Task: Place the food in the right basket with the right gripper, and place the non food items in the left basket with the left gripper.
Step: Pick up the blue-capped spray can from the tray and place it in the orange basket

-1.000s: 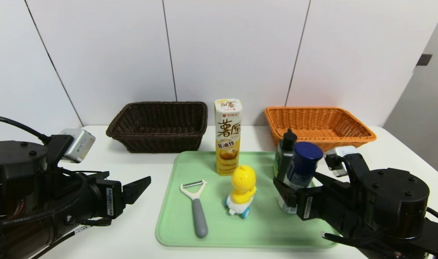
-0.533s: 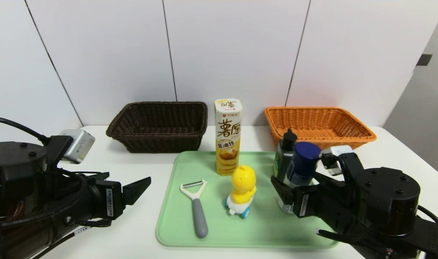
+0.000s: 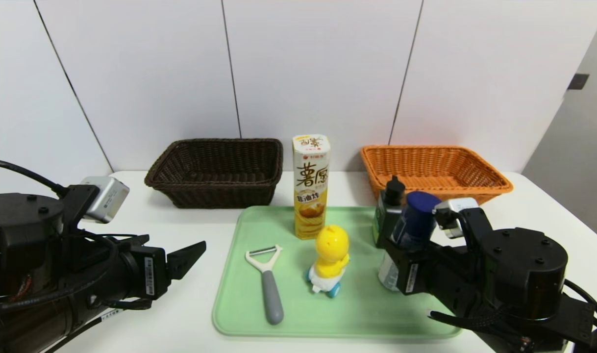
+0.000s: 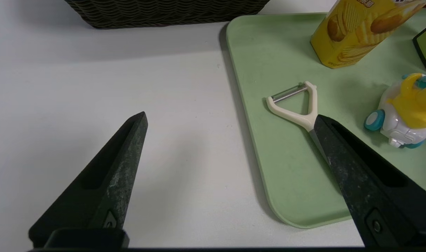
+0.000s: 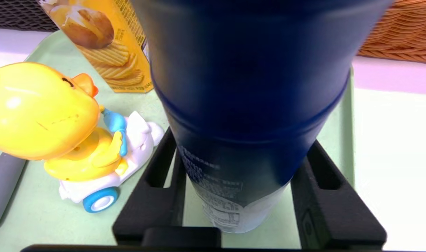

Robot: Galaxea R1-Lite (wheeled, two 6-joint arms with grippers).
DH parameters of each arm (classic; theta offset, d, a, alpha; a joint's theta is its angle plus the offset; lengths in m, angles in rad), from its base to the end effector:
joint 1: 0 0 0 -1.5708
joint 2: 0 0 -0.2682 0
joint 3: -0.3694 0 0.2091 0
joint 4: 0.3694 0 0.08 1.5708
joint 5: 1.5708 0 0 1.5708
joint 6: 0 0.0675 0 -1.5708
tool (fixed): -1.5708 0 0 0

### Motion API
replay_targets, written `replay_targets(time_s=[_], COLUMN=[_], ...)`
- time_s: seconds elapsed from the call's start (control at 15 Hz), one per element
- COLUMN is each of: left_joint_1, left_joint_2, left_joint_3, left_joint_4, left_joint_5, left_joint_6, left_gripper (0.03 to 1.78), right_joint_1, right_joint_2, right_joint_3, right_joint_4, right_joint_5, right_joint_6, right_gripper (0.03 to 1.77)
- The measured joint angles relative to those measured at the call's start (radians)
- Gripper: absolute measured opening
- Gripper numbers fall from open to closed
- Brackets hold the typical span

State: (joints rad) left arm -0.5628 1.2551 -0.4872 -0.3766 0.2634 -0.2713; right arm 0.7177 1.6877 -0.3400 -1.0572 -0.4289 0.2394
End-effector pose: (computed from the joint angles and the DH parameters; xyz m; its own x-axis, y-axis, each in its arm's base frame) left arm 0.2154 -0.1151 0.1184 0.8938 -0.2560 -0.3682 0.2138 0.9650 -0.1521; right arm 0.2320 0.1653 0.0524 0.9299 0.2597 -0.2605 -0.2383 0.9648 0.1115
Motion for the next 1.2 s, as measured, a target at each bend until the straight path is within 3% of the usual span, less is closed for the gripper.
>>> replay_targets(time_s=[0.47, 0.67, 0.93, 1.07, 1.2], left_joint_1=[0.0, 0.0, 0.0, 0.0, 0.0], left_joint_2=[-0.001, -0.001, 0.003, 0.005, 0.005], left_joint_3=[0.001, 0.001, -0.002, -0.003, -0.004], left_joint_4=[0.0, 0.0, 0.0, 0.0, 0.0], left_joint_5=[0.0, -0.001, -0.001, -0.002, -0.003], left_joint_6=[0.0, 0.0, -0.001, 0.0, 0.0], left_gripper=[1.69, 1.69, 1.69, 1.69, 1.69], right_joint_1=[0.005, 0.0, -0.026, -0.067, -0.179], right_joint_2=[-0.102, -0.231, -0.451, -0.535, -0.577], right_joint_3=[0.064, 0.072, -0.112, -0.278, -0.416], right_joint_4=[0.028, 0.134, 0.466, 0.709, 0.919], right_joint_5=[0.01, 0.011, 0.049, 0.128, 0.236], right_joint_6=[-0.007, -0.01, -0.012, -0.004, 0.006], right_gripper=[0.81, 0.81, 0.81, 0.81, 0.81])
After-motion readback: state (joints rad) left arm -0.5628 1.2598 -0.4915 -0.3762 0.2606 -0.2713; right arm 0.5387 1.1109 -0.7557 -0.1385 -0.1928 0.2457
